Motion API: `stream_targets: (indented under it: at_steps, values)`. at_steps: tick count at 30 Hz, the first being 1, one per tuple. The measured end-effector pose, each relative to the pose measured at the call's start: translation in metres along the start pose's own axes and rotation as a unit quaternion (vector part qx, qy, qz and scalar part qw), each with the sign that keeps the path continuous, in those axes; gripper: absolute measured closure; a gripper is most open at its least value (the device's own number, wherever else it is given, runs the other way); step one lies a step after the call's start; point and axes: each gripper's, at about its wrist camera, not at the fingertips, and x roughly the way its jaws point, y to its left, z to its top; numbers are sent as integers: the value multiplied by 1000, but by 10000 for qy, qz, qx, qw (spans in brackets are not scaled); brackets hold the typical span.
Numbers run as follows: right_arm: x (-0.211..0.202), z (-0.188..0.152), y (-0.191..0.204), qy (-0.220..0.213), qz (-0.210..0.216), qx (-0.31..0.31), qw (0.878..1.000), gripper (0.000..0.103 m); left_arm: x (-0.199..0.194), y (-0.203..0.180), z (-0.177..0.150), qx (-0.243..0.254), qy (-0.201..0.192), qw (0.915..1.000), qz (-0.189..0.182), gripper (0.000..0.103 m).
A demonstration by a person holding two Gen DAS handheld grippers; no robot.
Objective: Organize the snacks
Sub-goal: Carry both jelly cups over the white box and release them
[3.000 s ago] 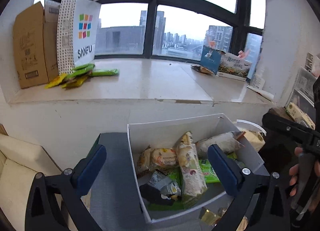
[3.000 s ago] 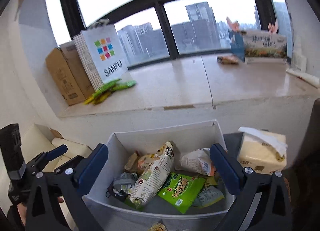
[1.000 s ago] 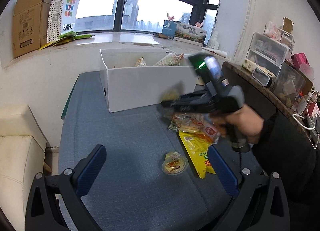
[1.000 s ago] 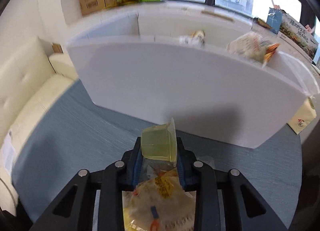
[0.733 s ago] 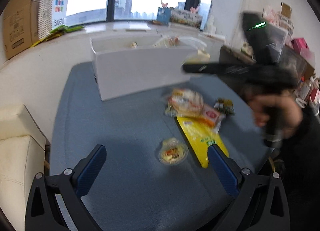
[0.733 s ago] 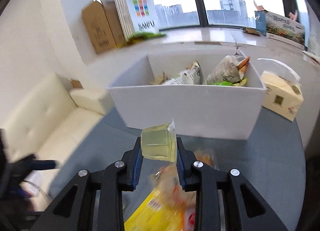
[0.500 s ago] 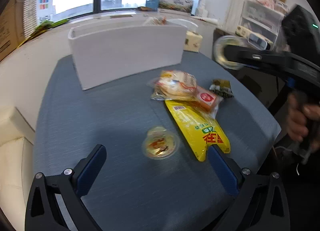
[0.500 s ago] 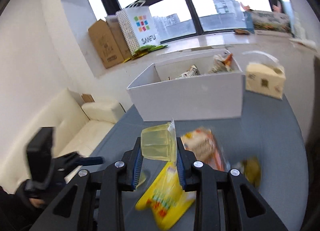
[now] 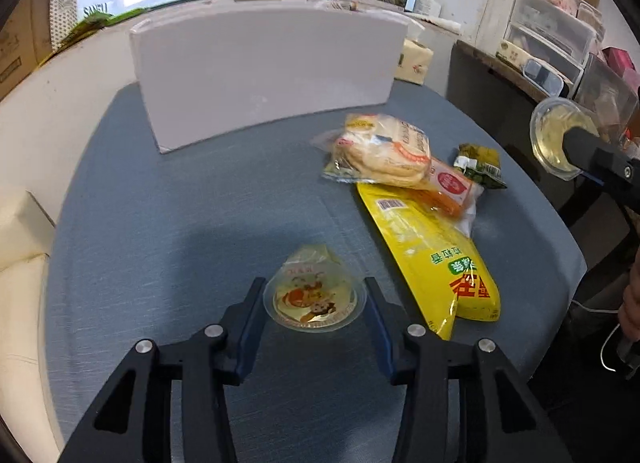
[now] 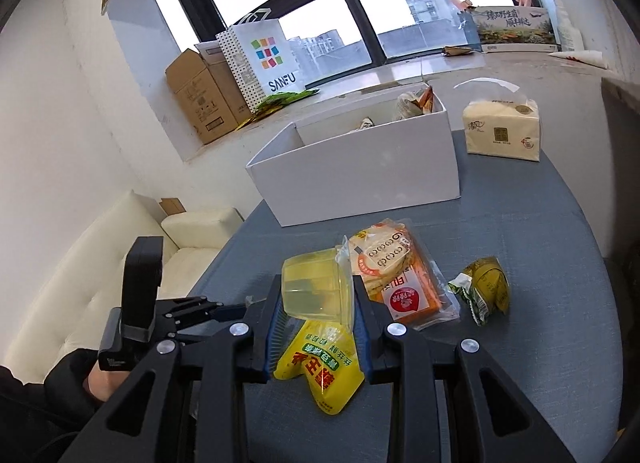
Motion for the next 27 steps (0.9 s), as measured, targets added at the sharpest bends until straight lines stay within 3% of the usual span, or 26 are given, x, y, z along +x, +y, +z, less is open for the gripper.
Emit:
stream_targets:
  at_steps: [5,10,14,18,24,27]
  values:
    - [1,-2,1,-14,-32,-1,10000,71,-25,12,3,-192,-346,9991,-122,52]
    - [4,14,6,-101,-120,-85,9998,71,-65,28,25,-455,-952,9940,-292,52]
    - [8,53,13,-315,-139,-266,9991,71,-89,43,69,-573,-1515,9861,-370,52]
    - [28,111,25,-519,-239,-538,9969,71,-95,61,132,-532,-1907,9798,-276,52]
    - [106,192,13,-126,-781,-461,9958,71,-62,87,213,-540,-1814,9819,108,52]
    - [138,208,6,124,-1042,-491,9933,71,-38,89,233,-360,-1669,9847,354,52]
